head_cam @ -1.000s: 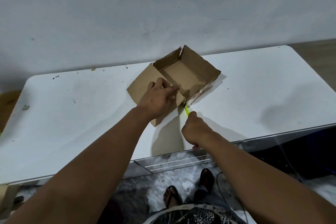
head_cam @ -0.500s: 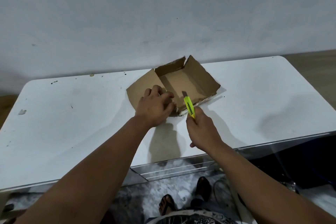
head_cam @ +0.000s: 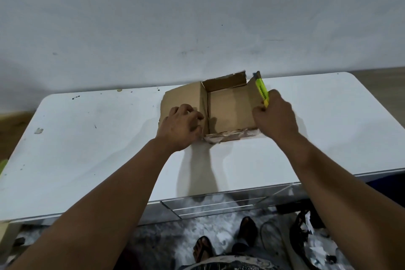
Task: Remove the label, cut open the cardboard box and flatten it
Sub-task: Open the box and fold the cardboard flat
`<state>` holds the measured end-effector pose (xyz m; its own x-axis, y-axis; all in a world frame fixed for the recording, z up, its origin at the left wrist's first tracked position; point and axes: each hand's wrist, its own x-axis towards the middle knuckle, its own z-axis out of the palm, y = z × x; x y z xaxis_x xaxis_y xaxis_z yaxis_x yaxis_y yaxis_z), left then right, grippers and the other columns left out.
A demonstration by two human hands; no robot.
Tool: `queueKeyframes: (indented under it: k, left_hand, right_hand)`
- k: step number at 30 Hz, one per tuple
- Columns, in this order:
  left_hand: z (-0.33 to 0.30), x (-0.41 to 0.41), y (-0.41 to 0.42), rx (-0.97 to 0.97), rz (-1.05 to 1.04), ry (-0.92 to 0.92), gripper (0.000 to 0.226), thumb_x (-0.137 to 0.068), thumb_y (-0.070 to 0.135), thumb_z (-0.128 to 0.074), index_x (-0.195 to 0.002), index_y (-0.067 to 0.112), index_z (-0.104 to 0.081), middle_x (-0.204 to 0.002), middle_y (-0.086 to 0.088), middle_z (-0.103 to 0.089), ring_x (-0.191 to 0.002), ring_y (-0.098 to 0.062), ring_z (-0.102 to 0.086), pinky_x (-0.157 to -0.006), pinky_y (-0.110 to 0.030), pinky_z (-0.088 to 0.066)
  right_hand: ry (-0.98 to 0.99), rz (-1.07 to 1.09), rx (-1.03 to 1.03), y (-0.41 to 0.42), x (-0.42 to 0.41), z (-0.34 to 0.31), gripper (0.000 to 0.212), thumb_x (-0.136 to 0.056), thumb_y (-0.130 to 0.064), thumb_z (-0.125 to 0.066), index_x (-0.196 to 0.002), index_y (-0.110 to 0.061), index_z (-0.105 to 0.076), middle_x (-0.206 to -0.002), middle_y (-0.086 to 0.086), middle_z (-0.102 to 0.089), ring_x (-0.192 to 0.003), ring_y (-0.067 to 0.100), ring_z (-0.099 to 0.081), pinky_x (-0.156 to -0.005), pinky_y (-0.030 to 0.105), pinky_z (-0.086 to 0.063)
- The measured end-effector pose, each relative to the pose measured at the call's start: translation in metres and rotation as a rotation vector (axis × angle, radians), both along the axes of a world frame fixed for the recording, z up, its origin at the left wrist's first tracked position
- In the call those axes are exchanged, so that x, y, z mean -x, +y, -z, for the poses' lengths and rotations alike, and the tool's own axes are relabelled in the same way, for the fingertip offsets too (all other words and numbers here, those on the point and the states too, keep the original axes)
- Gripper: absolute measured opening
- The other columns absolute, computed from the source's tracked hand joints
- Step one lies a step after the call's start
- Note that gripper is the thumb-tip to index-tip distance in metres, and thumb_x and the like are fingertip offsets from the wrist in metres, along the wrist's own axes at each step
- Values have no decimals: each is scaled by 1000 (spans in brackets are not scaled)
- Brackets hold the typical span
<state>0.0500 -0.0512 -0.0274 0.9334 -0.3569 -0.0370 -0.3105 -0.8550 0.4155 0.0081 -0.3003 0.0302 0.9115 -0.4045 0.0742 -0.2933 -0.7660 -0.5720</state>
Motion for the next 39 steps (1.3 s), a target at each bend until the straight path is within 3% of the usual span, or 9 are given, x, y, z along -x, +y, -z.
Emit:
queueKeyframes:
  k: [6,13,16,18,22,25,29,33,39]
  left_hand:
    - [3,-12,10,0,25,-32,32,-91,19,-52,-116,30,-69,-140,2,-52,-129,-30,-44,-103,-44,-43]
    - [-4,-21,18,-83,103,-11,25,-95,30,-55,-113,28,-73,-146,3,-50,-131,-29,-40,-104,-46,-42]
    - [-4,-26,17,-100,133,53,41,-90,51,-57,-123,30,-69,-151,3,-44,-140,-27,-35,-112,-40,-35]
    - [-8,-26,17,-161,177,122,61,-85,53,-71,-139,28,-60,-159,1,-31,-144,-29,-25,-114,-37,-30]
    - [-8,-26,19,-290,254,112,91,-66,65,-81,-144,30,-51,-164,-4,-20,-145,-33,-19,-115,-44,-34]
    - [-2,-26,21,-371,275,61,102,-61,68,-80,-149,31,-45,-166,-3,-15,-147,-32,-17,-117,-47,-32]
    - [2,-25,17,-430,314,-38,100,-66,66,-80,-151,31,-41,-167,-4,-11,-151,-32,-10,-121,-51,-22]
    - [0,-25,14,-435,326,-46,92,-77,58,-75,-155,34,-33,-168,-3,-8,-153,-32,-7,-122,-53,-19]
    - [-8,-20,12,-309,222,-111,56,-92,51,-53,-147,39,-47,-165,7,-23,-146,-26,-26,-116,-44,-25]
  right_hand:
    - [118,36,29,-20,-18,-3,47,-77,-46,-71,-100,-15,-44,-102,5,-59,-94,32,-61,-72,37,-45]
    - [197,185,-703,-6,-12,5,53,-77,-54,-65,-108,-11,-54,-92,5,-62,-78,25,-73,-59,33,-56]
    - [241,192,-856,-9,-8,16,46,-81,-37,-68,-111,-4,-58,-100,11,-68,-74,29,-75,-63,38,-59]
    - [302,219,-996,-11,-4,19,38,-88,-46,-58,-103,-12,-56,-108,15,-69,-83,35,-74,-72,43,-58]
    - [308,228,-1000,-8,-4,21,83,-66,-83,-61,-114,-16,-51,-114,8,-62,-97,33,-67,-70,44,-59]
    - [227,249,-963,-4,-9,14,104,-54,-84,-68,-130,-16,-48,-119,5,-56,-102,29,-62,-62,43,-60]
    - [179,202,-892,4,-20,2,91,-51,-81,-73,-113,-17,-55,-102,2,-60,-97,25,-63,-67,44,-60]
    - [194,191,-800,7,-28,8,88,-47,-60,-81,-120,-17,-56,-107,5,-67,-98,29,-67,-78,47,-60]
    - [276,224,-843,1,-6,26,34,-69,-23,-61,-101,-9,-60,-89,10,-63,-79,29,-64,-81,55,-56]
